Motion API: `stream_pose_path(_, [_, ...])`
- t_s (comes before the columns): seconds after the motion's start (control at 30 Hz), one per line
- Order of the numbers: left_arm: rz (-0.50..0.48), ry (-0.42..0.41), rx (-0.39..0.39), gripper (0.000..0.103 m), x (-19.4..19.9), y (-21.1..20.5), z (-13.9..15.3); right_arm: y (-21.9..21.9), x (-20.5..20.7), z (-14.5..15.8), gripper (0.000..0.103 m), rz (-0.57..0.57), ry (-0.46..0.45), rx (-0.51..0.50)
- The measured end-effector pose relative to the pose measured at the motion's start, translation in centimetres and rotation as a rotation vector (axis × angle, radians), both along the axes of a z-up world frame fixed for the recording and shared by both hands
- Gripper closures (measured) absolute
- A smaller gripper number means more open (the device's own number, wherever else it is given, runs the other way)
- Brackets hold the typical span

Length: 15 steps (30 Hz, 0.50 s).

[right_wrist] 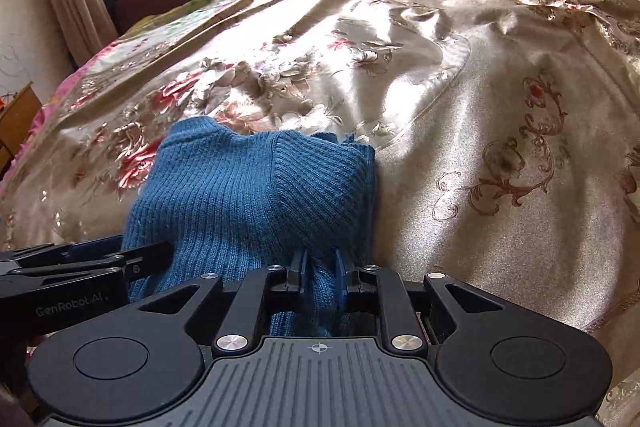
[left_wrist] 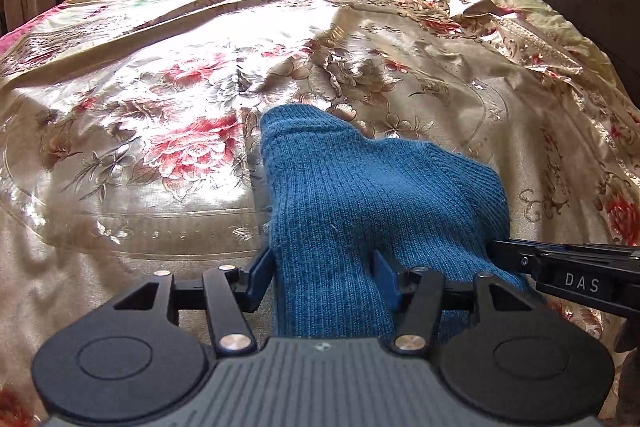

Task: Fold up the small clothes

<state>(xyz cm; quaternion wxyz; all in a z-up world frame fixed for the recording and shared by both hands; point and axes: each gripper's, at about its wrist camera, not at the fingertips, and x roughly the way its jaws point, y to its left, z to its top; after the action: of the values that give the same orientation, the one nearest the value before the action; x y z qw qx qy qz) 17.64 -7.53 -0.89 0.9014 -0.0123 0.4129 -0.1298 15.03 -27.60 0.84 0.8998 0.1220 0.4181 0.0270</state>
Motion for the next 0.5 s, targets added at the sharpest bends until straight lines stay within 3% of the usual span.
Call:
stream_pose_path(0.2, [0.02, 0.005, 0.003, 0.038, -2.0, 0.9, 1.0, 0.9, -3.9, 2.4, 0.086, 0.038, -0.057, 0.018])
stream_pose_path(0.3, [0.033, 0.014, 0.006, 0.035, -3.7, 1.3, 1.2, 1.4, -5.9, 1.9, 0.086, 0.062, -0.034, 0.047])
stream_pose_path(0.4, [0.014, 0.031, 0.034, 0.032, -4.8, 1.0, 0.8, 2.2, -6.3, 0.5, 0.088, 0.069, 0.017, -0.024])
stream_pose_path(0.5, [0.009, 0.056, 0.064, 0.032, -5.6, 0.9, 0.2, 2.4, -6.5, 0.7, 0.088, 0.062, 0.015, -0.034])
